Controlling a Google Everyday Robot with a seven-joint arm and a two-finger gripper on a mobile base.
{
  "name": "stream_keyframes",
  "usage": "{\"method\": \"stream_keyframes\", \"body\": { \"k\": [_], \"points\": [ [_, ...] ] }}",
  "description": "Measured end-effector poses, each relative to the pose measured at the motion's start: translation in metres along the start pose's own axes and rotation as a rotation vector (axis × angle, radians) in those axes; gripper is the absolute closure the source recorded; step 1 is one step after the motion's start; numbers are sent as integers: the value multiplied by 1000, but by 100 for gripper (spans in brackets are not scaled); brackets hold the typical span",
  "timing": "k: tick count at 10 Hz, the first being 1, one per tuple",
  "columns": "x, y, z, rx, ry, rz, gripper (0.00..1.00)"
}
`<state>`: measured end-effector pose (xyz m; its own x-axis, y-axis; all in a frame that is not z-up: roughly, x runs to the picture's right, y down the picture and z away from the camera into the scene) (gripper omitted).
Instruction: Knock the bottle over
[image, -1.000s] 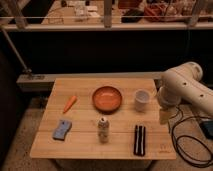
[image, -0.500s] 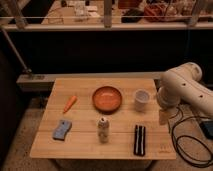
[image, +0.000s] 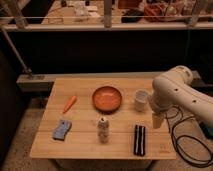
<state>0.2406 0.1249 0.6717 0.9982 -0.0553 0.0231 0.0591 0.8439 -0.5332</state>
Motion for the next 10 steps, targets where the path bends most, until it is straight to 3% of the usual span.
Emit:
{"method": "stream_keyframes", "body": {
  "k": [2,4,8,10],
  "points": [
    [-10,3,0,0,-8,-29,20],
    [-36,7,0,1,-21,-69,20],
    [-48,13,0,4,-50,-119,20],
    [-67,14,0,3,-64,-153,20]
  ]
}}
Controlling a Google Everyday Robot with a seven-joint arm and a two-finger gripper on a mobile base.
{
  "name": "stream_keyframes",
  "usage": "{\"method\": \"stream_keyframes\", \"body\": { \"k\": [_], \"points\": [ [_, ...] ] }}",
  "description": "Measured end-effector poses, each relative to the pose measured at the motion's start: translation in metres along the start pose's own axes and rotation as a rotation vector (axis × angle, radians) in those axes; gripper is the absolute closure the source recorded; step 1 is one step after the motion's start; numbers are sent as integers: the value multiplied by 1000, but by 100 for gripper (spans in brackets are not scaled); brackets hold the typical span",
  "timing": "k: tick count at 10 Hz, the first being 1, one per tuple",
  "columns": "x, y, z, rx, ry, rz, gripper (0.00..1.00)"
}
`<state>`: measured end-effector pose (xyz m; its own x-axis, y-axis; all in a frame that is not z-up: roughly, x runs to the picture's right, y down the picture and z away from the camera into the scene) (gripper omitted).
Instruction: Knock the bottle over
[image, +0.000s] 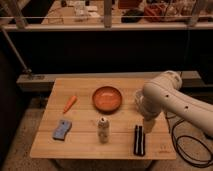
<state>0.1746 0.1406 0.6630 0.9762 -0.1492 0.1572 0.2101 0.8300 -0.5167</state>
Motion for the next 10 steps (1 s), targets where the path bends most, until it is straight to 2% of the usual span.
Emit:
{"method": "stream_keyframes", "body": {
  "k": [3,5,6,8,9,10],
  "points": [
    [-11,4,1,0,-17,-46,20],
    [-23,4,3,0,-30,-72,33],
    [-27,5,4,0,-34,-79,35],
    [-33,6,4,2,-42,-100,29],
    [-34,7,5,2,-44,-108,32],
    [-39,7,5,3,-50,-117,40]
  ]
}}
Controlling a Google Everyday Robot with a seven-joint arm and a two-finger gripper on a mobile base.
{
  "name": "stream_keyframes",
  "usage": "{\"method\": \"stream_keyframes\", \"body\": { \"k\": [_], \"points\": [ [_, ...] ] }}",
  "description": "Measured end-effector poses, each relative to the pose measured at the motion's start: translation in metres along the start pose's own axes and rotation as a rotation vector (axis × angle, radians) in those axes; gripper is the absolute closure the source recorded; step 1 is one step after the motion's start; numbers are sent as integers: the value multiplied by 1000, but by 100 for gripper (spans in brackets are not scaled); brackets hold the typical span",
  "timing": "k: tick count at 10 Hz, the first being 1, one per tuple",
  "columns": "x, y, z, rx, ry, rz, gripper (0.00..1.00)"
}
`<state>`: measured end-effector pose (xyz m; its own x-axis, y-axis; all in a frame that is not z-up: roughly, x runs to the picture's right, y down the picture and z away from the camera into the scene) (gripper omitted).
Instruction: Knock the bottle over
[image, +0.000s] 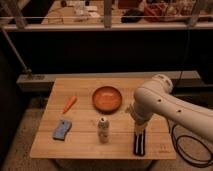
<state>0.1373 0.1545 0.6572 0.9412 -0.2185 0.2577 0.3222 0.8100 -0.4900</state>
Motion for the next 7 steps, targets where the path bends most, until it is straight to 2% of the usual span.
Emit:
{"method": "stream_keyframes", "body": {
  "k": [5,7],
  "points": [
    [-16,-3,1,3,-20,-44,90],
    [-27,-6,3,-3,-28,-70,99]
  ]
}}
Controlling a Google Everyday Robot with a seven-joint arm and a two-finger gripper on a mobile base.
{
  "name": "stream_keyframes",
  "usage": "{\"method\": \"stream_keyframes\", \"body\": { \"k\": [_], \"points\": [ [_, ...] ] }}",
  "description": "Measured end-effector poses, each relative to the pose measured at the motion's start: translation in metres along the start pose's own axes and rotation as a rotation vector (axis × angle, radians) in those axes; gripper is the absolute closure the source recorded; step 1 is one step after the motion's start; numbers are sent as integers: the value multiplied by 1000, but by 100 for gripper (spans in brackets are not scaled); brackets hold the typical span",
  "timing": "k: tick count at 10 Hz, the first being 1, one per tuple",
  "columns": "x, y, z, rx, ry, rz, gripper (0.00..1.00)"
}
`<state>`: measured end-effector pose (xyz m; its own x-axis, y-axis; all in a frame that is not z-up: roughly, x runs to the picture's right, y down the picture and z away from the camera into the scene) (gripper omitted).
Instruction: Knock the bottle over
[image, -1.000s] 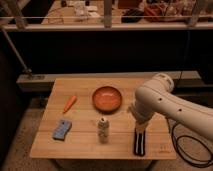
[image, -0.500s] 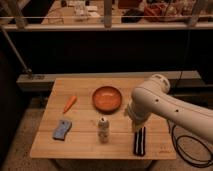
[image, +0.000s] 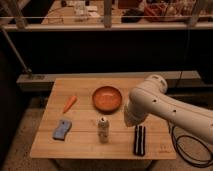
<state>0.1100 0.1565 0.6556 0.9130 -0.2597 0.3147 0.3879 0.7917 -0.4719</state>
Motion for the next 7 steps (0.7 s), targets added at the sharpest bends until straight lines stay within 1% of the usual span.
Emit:
{"method": "stream_keyframes", "body": {
  "k": [1,3,6,7],
  "points": [
    [-12,-1,4,-11,-6,-31,99],
    [-17,9,11,-23,-9,-57,99],
    [-23,4,15,-33,-19,-92,99],
    [-31,2,18,-40,-20,-114,99]
  ]
}}
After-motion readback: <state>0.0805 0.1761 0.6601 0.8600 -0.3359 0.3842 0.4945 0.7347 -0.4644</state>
